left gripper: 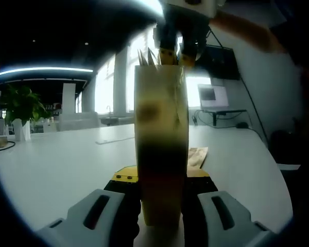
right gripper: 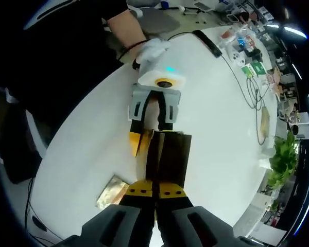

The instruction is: Extract single mask from mask box in order stack masks on table

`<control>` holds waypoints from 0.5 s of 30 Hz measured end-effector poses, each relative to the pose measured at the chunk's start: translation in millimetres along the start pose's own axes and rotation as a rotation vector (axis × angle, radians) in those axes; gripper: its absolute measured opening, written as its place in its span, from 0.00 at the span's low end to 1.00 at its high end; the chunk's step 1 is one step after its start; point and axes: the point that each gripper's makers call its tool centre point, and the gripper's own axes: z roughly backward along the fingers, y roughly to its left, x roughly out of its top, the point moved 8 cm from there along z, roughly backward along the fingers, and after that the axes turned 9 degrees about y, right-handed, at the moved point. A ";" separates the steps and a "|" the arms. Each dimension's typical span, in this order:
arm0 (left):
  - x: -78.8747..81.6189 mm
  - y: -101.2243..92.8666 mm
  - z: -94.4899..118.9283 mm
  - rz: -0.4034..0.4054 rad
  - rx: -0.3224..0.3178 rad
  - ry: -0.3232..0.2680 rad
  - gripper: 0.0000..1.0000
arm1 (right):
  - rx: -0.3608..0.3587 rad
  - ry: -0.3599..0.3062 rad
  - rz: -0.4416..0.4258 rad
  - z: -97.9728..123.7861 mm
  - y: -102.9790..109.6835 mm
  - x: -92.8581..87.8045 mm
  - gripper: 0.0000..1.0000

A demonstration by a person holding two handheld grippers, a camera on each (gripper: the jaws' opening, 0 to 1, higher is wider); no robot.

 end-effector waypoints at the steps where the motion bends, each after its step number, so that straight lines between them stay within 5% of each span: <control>1: 0.4 -0.8 0.1 0.000 0.000 0.000 0.20 | 0.000 0.000 -0.011 0.4 0.3 -0.5 0.00; 15: 0.0 -0.2 -0.2 0.000 -0.001 0.000 0.20 | -0.061 -0.010 -0.056 10.6 4.9 -5.4 0.00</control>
